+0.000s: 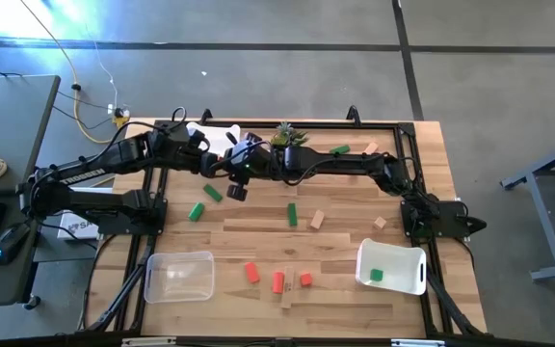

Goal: Sort & place blocks by color
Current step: Put the orange block into the transparent bin

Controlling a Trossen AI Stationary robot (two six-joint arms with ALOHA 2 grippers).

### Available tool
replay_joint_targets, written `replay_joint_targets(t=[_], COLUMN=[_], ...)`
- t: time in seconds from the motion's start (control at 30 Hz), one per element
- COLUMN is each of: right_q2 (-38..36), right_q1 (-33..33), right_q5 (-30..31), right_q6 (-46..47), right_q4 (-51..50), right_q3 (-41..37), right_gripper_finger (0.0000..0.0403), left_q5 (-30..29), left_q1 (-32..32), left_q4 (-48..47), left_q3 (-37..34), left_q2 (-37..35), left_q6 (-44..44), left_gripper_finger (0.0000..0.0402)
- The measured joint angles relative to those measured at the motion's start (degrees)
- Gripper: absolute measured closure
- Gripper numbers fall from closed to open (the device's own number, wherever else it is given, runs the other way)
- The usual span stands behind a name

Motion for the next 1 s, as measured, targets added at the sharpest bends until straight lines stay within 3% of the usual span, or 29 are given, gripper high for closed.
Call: replay_joint_targets(t=[0.47,0.67,1.0], right_q2=[-0.4,-1.0,-1.1], right_q1=[0.0,-0.1,-2.1], right_q5=[0.1,0.2,-0.1], right_q6=[0.6,0.6,0.4], right_q4=[-3.3,-5.2,-7.6], right_q3=[0.1,0.1,0.1], right_gripper_finger=[0.0213,0.0209,0.0208], left_q5=[-0.8,-0.6,0.2], left_q1=[-2.4,-10.0,-29.3], left_q4=[-8.2,-10.8,-19.6], left_q3=[0.0,0.0,0.0], left_q2=[-1.2,-2.4,-2.4], left_q6=[1.2,-3.4,-17.2], left_gripper_finger=[0.0366,0.0367,0.0366])
